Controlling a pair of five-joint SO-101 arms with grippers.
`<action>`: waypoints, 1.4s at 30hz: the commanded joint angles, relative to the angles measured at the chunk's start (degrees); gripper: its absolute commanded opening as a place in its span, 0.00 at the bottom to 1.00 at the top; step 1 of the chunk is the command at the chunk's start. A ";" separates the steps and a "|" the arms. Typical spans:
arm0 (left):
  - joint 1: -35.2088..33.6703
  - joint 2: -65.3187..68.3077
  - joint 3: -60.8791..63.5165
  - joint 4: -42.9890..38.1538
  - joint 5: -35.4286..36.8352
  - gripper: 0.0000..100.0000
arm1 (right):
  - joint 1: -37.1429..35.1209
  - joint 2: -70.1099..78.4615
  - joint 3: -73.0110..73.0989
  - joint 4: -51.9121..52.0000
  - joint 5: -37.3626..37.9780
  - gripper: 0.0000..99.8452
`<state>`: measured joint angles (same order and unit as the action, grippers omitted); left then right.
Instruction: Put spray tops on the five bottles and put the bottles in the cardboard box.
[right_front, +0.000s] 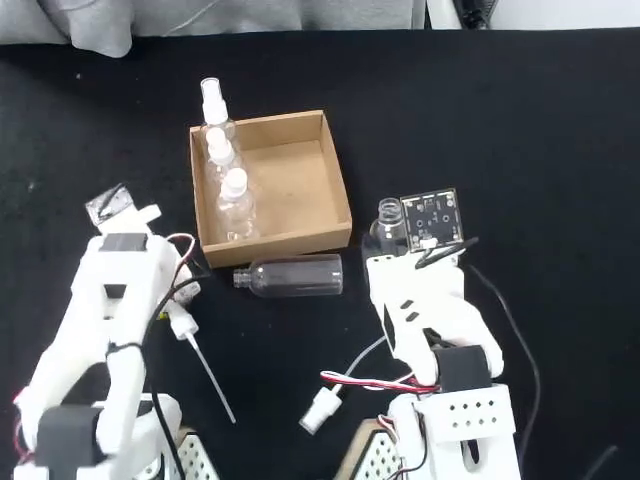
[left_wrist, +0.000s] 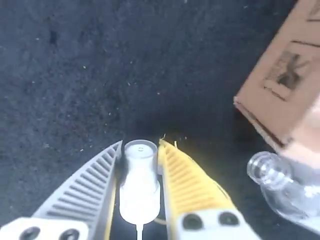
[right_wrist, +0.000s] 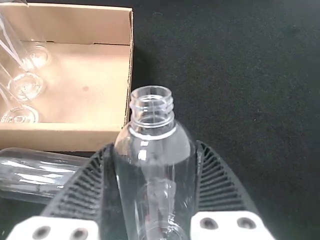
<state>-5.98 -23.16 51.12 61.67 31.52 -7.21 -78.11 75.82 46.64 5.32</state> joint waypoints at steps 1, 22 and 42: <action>-0.75 -8.53 0.48 0.35 0.62 0.03 | 1.49 -1.63 -0.66 -1.49 0.26 0.09; -0.84 -24.97 1.54 0.97 0.62 0.03 | 1.32 -1.80 0.13 -1.93 0.26 0.09; -0.84 -37.71 -0.66 0.79 0.62 0.03 | 1.32 -1.89 0.31 -1.76 -0.26 0.09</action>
<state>-6.15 -57.98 53.58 62.37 31.78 -7.12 -78.55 76.35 46.55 5.32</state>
